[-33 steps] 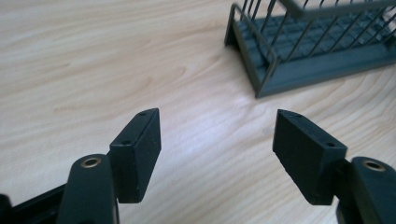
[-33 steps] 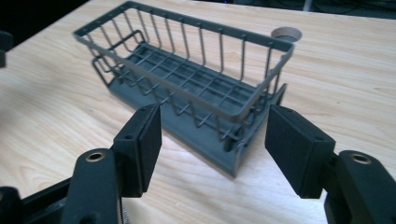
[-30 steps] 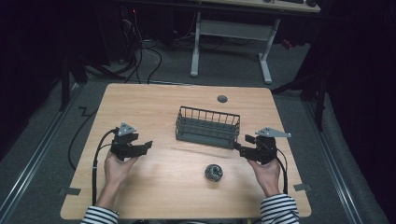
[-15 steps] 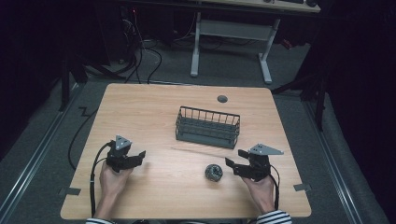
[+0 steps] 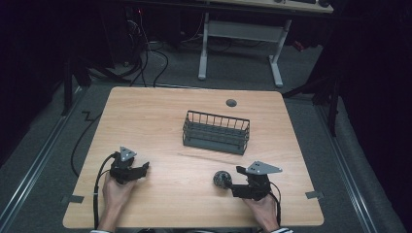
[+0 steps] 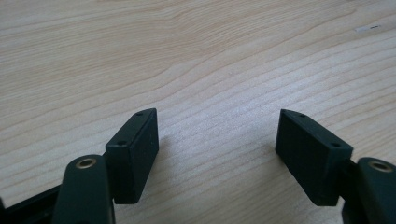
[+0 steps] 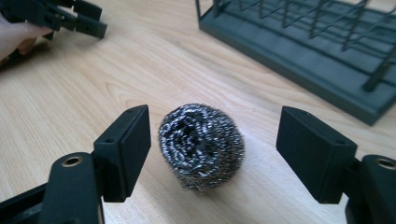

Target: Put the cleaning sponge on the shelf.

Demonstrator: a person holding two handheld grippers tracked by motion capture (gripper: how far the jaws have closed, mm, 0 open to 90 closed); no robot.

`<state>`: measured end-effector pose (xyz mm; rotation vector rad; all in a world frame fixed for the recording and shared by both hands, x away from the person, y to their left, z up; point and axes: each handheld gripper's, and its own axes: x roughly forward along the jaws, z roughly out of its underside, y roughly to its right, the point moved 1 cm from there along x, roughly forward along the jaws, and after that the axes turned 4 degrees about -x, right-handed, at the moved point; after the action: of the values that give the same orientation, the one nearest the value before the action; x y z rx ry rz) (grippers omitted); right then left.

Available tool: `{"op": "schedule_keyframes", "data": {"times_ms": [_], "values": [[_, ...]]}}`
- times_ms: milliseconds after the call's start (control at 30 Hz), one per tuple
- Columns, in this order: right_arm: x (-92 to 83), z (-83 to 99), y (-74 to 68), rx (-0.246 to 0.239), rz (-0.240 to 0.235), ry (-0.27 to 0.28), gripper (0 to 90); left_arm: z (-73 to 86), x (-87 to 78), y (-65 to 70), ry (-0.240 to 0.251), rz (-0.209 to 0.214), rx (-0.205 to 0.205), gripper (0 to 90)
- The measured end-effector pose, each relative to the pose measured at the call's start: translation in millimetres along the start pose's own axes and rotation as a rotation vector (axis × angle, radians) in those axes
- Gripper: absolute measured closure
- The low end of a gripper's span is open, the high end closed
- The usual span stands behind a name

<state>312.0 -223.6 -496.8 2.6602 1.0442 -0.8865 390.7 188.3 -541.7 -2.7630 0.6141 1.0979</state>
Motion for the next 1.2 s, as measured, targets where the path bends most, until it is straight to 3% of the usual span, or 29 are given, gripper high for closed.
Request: {"op": "schedule_keyframes", "data": {"times_ms": [267, 467, 667, 1067, 1200], "values": [[19.0, 4.1, -7.9, -0.038, -0.015, -0.053, 24.0, 2.2, 0.1, -2.3, 0.013, 0.007, -0.013, 29.5], [31.5, 6.4, -7.6, -0.05, 0.002, -0.097, 24.2, 2.2, 0.1, -2.3, 0.012, 0.007, -0.014, 29.2], [38.6, 8.5, -5.0, -0.059, 0.028, -0.129, 31.4, 2.2, 0.1, -2.2, 0.012, 0.007, -0.015, 28.8], [40.1, 9.1, -3.4, -0.078, 0.028, -0.15, 41.0, 2.2, 0.1, -2.2, 0.012, 0.008, -0.015, 28.6], [36.2, 6.8, 0.3, -0.06, 0.016, -0.134, 41.9, 2.2, 0.2, -2.1, 0.01, 0.01, -0.013, 28.1]]}}
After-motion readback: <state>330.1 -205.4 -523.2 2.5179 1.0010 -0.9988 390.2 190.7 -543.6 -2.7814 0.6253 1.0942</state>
